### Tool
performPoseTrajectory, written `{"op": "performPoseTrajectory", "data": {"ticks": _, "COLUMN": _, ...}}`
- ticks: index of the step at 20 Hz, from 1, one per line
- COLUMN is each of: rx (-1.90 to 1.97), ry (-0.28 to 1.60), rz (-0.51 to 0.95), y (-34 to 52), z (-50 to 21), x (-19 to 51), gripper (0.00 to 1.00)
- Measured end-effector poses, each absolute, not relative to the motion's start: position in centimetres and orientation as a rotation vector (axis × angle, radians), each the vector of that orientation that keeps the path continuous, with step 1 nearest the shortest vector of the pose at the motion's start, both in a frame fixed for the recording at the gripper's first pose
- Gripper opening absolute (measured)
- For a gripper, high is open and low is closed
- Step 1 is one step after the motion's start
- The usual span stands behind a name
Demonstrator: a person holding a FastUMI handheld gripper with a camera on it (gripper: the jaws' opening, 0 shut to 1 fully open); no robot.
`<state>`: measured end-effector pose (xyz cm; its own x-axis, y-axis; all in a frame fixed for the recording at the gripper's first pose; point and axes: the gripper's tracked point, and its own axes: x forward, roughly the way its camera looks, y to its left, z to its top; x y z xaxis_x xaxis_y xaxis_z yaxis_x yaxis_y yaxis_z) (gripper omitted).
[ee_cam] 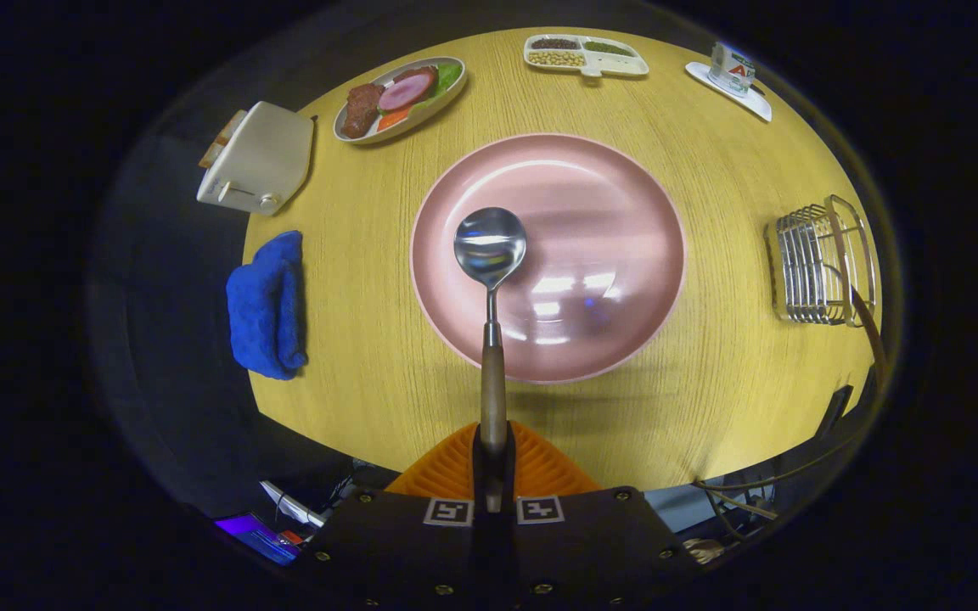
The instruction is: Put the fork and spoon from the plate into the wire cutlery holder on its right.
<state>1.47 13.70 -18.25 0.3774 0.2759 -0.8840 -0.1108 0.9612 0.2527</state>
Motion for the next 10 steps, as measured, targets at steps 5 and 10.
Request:
{"op": "performPoseTrajectory", "data": {"ticks": 5, "rx": 0.167, "ry": 1.113, "rz": 0.230, "y": 8.9, "z": -12.9, "x": 0.5, "gripper": 0.05}}
{"op": "performPoseTrajectory", "data": {"ticks": 10, "rx": 0.214, "ry": 1.095, "rz": 0.166, "y": 2.8, "z": -9.2, "x": -0.9, "gripper": 0.04}}
